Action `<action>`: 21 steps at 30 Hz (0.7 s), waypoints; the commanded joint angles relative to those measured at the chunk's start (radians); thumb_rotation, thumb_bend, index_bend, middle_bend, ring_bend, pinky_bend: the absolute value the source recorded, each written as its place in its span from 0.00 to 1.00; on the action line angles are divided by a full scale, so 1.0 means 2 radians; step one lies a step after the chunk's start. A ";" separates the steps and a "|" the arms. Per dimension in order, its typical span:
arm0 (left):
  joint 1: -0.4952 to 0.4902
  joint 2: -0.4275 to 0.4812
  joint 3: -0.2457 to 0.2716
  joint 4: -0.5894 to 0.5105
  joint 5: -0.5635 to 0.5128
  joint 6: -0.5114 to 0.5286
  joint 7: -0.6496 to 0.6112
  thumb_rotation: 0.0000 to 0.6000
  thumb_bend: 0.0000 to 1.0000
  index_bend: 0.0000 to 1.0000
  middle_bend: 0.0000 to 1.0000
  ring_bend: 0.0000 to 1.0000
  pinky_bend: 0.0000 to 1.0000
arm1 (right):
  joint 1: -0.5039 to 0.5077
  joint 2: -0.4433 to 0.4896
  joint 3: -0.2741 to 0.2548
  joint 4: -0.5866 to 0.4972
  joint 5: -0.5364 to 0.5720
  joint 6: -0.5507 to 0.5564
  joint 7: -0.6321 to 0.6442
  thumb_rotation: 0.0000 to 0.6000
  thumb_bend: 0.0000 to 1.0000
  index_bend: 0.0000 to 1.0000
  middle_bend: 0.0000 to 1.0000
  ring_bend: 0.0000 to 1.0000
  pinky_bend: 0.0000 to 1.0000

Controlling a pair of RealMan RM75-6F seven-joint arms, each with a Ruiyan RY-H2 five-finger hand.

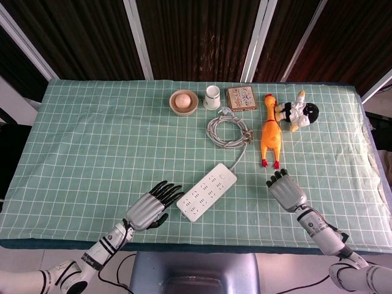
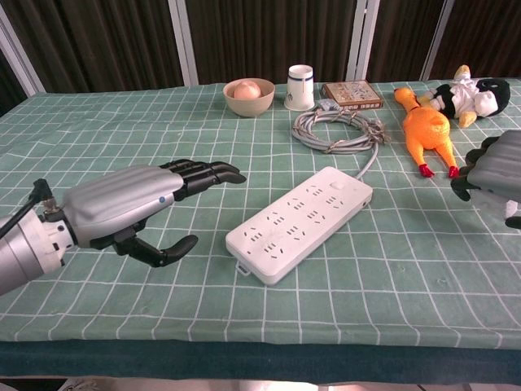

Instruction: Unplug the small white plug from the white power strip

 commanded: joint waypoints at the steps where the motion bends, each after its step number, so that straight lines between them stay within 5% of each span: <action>1: 0.001 -0.001 -0.001 0.002 -0.002 0.000 0.001 1.00 0.51 0.00 0.00 0.00 0.00 | -0.001 -0.005 0.002 -0.003 0.013 -0.012 -0.012 1.00 0.30 0.32 0.31 0.17 0.27; 7: 0.010 0.009 0.004 -0.003 0.020 0.029 -0.024 1.00 0.49 0.00 0.00 0.00 0.00 | -0.018 0.037 0.007 -0.068 0.032 0.007 0.003 1.00 0.23 0.00 0.01 0.00 0.07; 14: 0.048 0.089 0.028 -0.053 0.054 0.099 -0.016 1.00 0.48 0.00 0.00 0.00 0.00 | -0.099 0.133 0.016 -0.183 -0.022 0.172 0.162 1.00 0.18 0.00 0.00 0.00 0.01; 17: 0.080 0.138 0.034 -0.081 0.034 0.128 0.008 1.00 0.48 0.00 0.00 0.00 0.00 | -0.150 0.144 0.026 -0.184 -0.038 0.273 0.232 1.00 0.18 0.00 0.00 0.00 0.00; 21: 0.127 0.169 0.040 -0.075 0.015 0.181 -0.016 1.00 0.48 0.00 0.00 0.00 0.00 | -0.205 0.145 0.019 -0.171 -0.026 0.330 0.274 1.00 0.17 0.00 0.00 0.00 0.00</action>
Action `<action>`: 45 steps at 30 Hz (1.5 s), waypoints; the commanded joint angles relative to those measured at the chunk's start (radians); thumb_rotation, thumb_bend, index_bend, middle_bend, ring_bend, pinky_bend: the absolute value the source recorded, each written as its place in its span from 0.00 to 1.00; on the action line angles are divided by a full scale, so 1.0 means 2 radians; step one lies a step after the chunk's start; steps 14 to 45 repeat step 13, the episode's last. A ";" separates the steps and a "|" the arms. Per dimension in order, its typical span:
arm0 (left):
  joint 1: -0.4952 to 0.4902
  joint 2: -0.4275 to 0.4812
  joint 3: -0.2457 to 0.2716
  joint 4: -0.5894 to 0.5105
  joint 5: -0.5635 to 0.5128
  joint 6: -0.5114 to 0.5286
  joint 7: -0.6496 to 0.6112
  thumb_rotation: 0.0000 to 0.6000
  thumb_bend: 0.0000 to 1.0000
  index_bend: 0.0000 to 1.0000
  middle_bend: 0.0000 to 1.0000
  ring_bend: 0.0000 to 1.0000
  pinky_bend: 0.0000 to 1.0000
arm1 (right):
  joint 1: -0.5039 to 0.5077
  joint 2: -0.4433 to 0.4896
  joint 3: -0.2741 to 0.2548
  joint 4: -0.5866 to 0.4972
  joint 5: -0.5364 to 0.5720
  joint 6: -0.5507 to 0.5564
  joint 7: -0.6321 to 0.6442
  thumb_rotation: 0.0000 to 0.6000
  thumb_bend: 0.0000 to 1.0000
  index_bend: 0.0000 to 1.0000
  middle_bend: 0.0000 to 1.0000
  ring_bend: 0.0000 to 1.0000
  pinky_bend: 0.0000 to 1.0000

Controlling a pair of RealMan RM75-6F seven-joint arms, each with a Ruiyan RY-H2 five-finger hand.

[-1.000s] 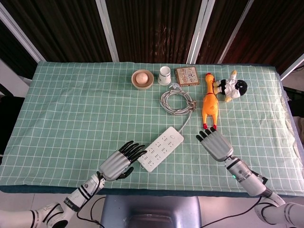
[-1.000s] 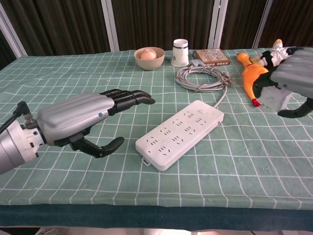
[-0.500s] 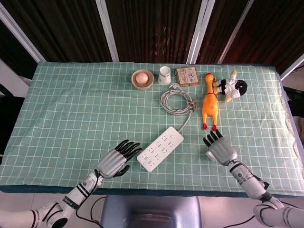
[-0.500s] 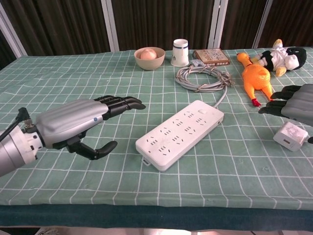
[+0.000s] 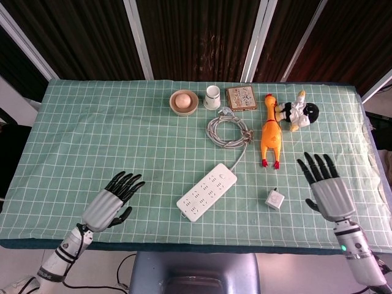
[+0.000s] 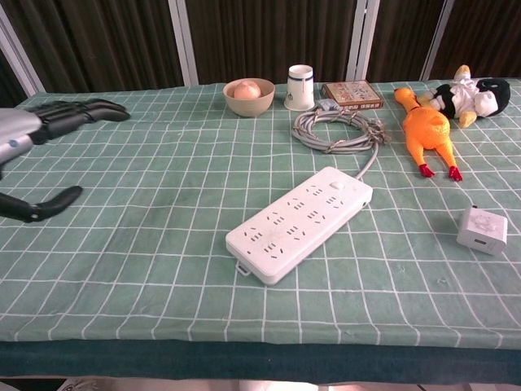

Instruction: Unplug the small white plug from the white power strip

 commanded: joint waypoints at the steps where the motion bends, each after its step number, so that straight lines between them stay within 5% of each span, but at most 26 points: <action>1: 0.055 0.034 0.010 0.000 -0.026 0.057 -0.016 1.00 0.48 0.00 0.00 0.00 0.00 | -0.088 0.024 0.000 -0.008 -0.003 0.093 0.087 1.00 0.17 0.00 0.00 0.00 0.00; 6: 0.099 0.048 0.005 0.017 -0.078 0.077 -0.035 1.00 0.47 0.00 0.00 0.00 0.00 | -0.112 0.006 -0.003 0.029 0.026 0.079 0.108 1.00 0.16 0.00 0.00 0.00 0.00; 13: 0.112 0.054 -0.002 0.025 -0.035 0.107 -0.071 1.00 0.47 0.00 0.00 0.00 0.00 | -0.119 0.011 0.013 0.021 0.034 0.069 0.125 1.00 0.16 0.00 0.00 0.00 0.00; 45: 0.112 0.054 -0.002 0.025 -0.035 0.107 -0.071 1.00 0.47 0.00 0.00 0.00 0.00 | -0.119 0.011 0.013 0.021 0.034 0.069 0.125 1.00 0.16 0.00 0.00 0.00 0.00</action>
